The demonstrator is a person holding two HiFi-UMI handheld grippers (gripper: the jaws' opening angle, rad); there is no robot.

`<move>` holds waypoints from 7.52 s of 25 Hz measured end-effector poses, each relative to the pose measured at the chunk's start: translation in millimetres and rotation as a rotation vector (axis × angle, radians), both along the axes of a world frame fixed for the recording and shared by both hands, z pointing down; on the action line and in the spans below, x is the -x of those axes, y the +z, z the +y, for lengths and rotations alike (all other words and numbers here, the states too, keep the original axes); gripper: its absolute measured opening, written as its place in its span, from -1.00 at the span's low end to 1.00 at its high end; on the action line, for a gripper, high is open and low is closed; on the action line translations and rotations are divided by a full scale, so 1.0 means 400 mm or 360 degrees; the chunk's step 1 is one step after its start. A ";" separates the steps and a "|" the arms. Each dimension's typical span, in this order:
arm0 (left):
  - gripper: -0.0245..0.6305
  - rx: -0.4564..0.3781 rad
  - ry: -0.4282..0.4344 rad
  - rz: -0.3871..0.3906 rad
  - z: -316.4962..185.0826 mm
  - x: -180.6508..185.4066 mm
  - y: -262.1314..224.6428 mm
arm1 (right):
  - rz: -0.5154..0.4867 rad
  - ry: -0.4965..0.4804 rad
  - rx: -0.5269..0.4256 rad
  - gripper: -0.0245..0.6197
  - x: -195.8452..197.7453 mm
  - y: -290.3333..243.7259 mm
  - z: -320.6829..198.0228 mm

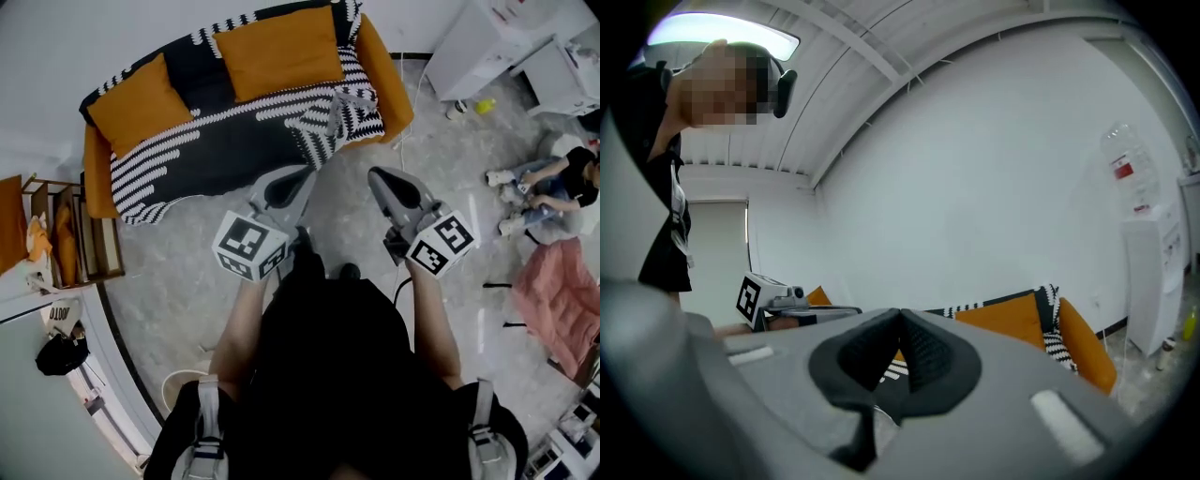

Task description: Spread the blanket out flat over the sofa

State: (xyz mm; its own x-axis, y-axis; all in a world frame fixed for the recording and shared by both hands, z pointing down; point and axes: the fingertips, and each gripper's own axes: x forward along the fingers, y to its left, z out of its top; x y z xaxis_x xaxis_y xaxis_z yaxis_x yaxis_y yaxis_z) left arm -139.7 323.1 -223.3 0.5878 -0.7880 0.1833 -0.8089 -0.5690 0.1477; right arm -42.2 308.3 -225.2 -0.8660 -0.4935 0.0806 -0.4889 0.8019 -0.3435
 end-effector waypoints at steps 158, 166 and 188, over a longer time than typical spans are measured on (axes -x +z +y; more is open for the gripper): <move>-0.89 0.0456 -0.0136 0.0095 -0.649 0.257 0.764 | 0.1275 -0.0121 0.0508 -0.90 0.164 1.161 -0.824; -0.89 0.0449 -0.0033 0.0095 -0.491 0.164 0.715 | 0.1410 0.0021 0.0467 -0.90 0.021 1.142 -0.730; -0.89 0.0558 0.0084 0.0081 -0.567 -0.217 0.836 | 0.1513 -0.0017 0.0638 -0.90 -0.376 1.349 -0.683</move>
State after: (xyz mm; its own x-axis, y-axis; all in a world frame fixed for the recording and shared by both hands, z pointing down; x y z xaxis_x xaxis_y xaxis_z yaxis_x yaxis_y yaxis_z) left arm -53.1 96.2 111.0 0.6413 -0.6507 0.4067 -0.7664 -0.5171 0.3811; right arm 108.3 35.3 314.5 -0.3626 -0.2722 0.8913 -0.6915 0.7197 -0.0616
